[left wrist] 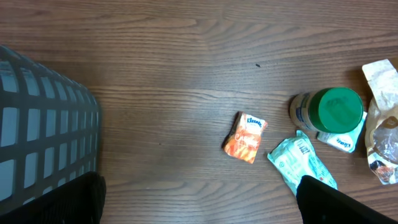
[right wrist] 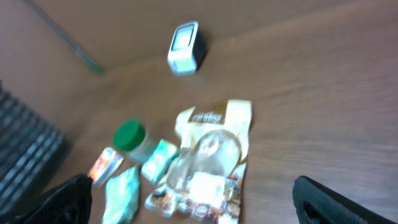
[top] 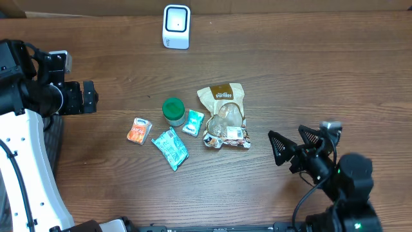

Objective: Scan the item barcode
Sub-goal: 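Reach the right gripper toward the Pantree bag on the table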

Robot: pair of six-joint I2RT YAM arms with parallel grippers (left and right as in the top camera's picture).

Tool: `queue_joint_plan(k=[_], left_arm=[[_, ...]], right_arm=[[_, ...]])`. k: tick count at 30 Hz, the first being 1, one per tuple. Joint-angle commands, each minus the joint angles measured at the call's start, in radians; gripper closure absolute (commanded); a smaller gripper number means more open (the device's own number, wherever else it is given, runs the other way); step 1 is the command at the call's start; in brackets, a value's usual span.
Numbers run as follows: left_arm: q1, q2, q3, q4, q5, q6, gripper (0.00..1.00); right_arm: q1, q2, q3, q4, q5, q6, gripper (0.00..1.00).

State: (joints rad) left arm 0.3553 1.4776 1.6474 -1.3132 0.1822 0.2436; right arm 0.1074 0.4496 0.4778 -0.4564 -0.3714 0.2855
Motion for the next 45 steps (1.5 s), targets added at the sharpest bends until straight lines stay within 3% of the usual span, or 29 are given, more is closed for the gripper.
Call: queue_joint_plan(k=[1, 8, 15, 21, 29, 35, 42, 45], left_arm=[[0.004, 0.008, 0.010, 0.002, -0.006, 0.026, 0.00], [0.004, 0.008, 0.010, 0.002, -0.006, 0.026, 0.00], [0.004, 0.008, 0.010, 0.001, -0.006, 0.026, 0.00], [0.004, 0.008, 0.010, 0.002, -0.006, 0.026, 0.00], [0.004, 0.008, 0.010, 0.002, -0.006, 0.026, 0.01], [0.004, 0.008, 0.010, 0.002, -0.005, 0.026, 0.00], [0.004, 0.008, 0.010, 0.002, -0.006, 0.026, 0.00], [0.004, 0.008, 0.010, 0.002, -0.006, 0.026, 0.00]], right_arm=[[0.008, 0.109, 0.118, -0.072, -0.108, -0.064, 0.00], [0.008, 0.340, 0.327, -0.249, -0.259, -0.168, 0.00], [0.011, 0.608, 0.570, -0.535, -0.259, -0.309, 0.00], [0.028, 0.792, 0.717, -0.649, -0.259, -0.318, 0.00], [0.212, 0.957, 0.728, -0.513, -0.260, -0.303, 0.00], [0.299, 1.055, 0.726, -0.304, -0.277, -0.124, 0.01], [0.386, 1.162, 0.726, -0.214, -0.144, 0.060, 0.26], [0.433, 1.197, 0.726, -0.178, -0.075, 0.135, 0.29]])
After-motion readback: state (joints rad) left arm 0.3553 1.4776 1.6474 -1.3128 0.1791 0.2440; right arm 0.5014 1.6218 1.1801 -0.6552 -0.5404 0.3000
